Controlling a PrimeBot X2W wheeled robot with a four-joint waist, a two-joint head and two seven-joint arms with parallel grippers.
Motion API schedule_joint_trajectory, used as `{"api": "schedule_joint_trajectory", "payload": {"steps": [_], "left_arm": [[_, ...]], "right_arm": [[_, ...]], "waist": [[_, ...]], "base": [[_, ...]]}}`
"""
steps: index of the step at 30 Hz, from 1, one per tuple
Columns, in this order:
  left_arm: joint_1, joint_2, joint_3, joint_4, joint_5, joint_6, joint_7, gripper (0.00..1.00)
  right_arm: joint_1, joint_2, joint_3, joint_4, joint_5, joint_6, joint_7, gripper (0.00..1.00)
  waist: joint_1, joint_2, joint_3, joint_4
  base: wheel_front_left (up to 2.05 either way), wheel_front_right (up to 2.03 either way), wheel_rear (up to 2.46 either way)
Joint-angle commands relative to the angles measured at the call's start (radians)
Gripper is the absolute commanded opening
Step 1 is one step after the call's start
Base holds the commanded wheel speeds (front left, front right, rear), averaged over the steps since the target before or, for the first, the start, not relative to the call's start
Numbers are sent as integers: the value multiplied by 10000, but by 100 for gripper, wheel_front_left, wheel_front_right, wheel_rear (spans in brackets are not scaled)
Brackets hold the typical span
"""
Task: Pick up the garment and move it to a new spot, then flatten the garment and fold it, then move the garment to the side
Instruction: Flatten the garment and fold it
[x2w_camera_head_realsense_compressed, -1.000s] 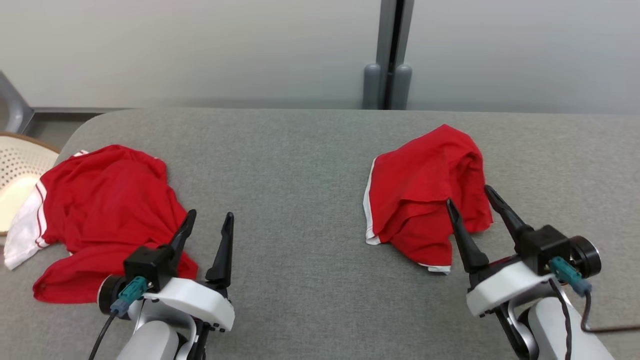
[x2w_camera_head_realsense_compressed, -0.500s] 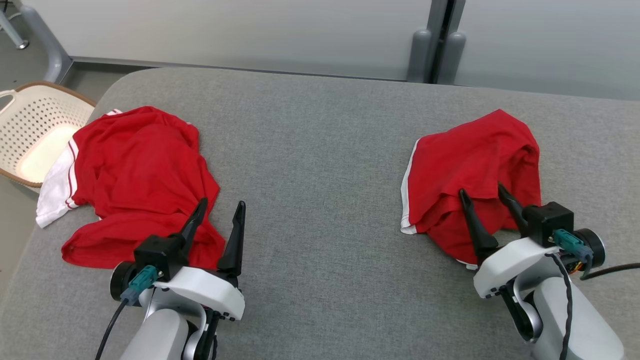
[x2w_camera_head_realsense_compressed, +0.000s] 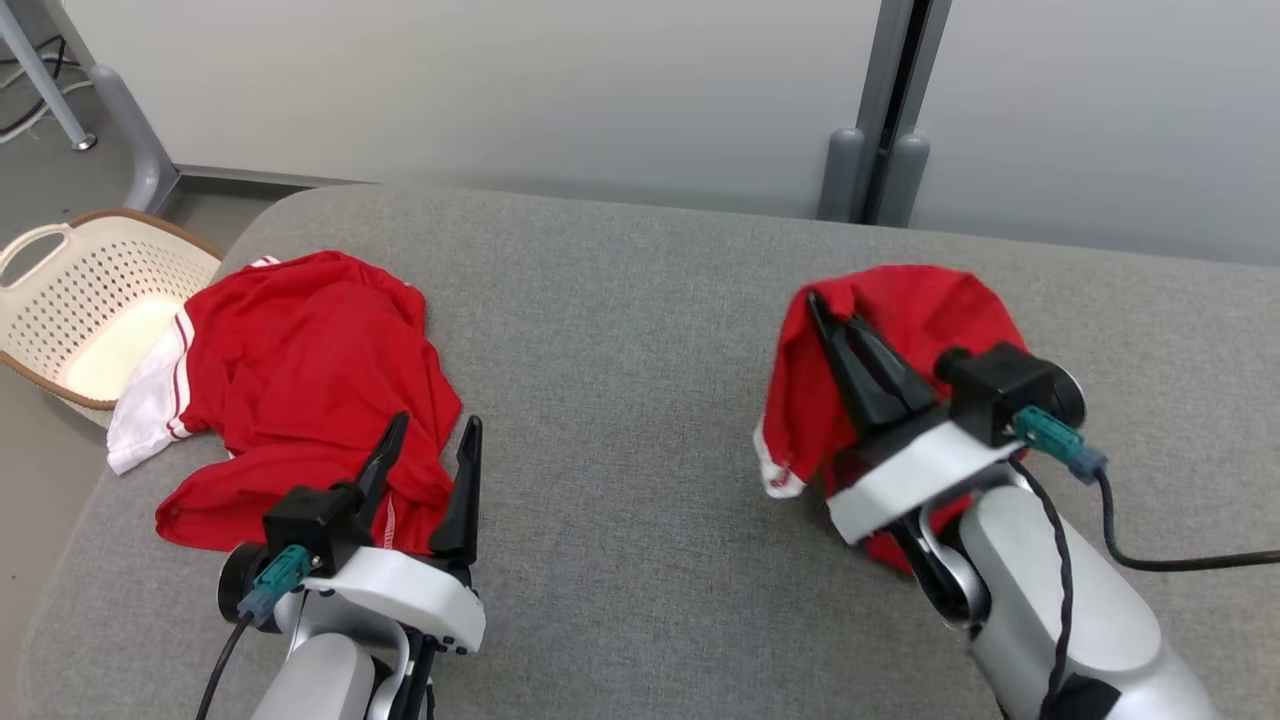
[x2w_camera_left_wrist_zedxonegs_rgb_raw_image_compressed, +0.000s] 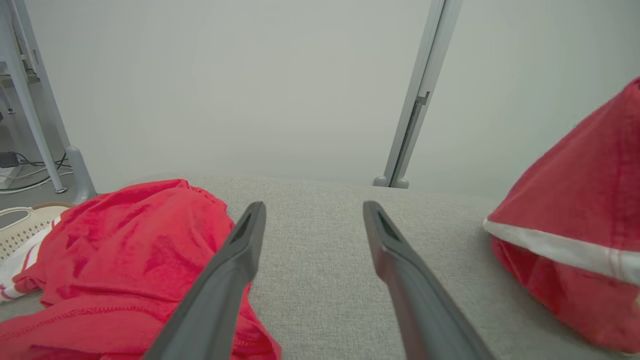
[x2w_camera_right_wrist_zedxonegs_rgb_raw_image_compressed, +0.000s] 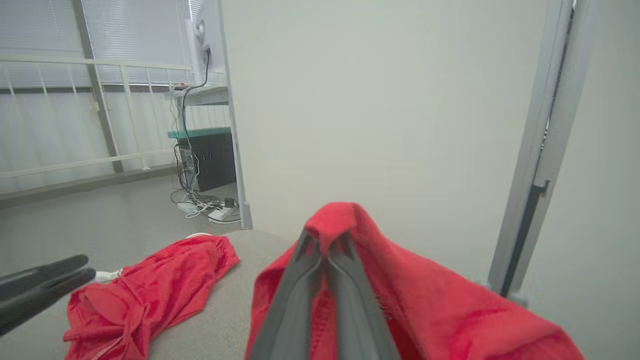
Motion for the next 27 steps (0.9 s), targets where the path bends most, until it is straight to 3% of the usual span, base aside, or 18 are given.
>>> {"api": "schedule_joint_trajectory", "payload": {"steps": [1, 4, 9, 17, 22, 23, 24, 27], "left_arm": [[149, -8, 79, 7, 64, -70, -16, 100], [322, -30, 192, 12, 129, -68, -16, 100], [524, -47, 350, -51, 215, -72, -16, 100], [647, -100, 450, -108, 288, -147, -16, 100], [452, -175, 454, -101, 339, -212, -17, 100], [398, -187, 473, -98, 348, -232, -15, 100], [345, -198, 476, -99, 368, -245, -17, 100], [178, -245, 418, -36, 442, -341, -17, 100]], "right_arm": [[-378, 83, 305, -263, 331, -3, -53, 0], [-1188, 166, 781, -786, 1008, -3, -76, 0], [-2166, 170, 711, -1143, 2023, -3, 51, 0], [-1823, -840, 231, -547, 2517, -3, 450, 0], [-858, -1681, -819, 833, 3050, -3, 866, 0], [-770, -1862, -1212, 1238, 2961, -3, 739, 40], [-680, -1965, -1697, 1825, 2953, -3, 669, 100], [-848, -2082, -3777, 4465, 2307, -2, 290, 100]], "waist": [[0, 0, -275, 1], [0, 0, -507, -28], [0, 0, -680, -112], [0, 0, -558, -290], [0, 0, -246, -480], [0, 0, -175, -529], [0, 0, -102, -583], [0, 0, 116, -738]], "base": [[0, 0, 0], [0, 0, 0], [0, 0, 0], [0, 0, 0], [0, 0, 0], [0, 0, 0], [0, 0, 0], [0, 0, 0]]}}
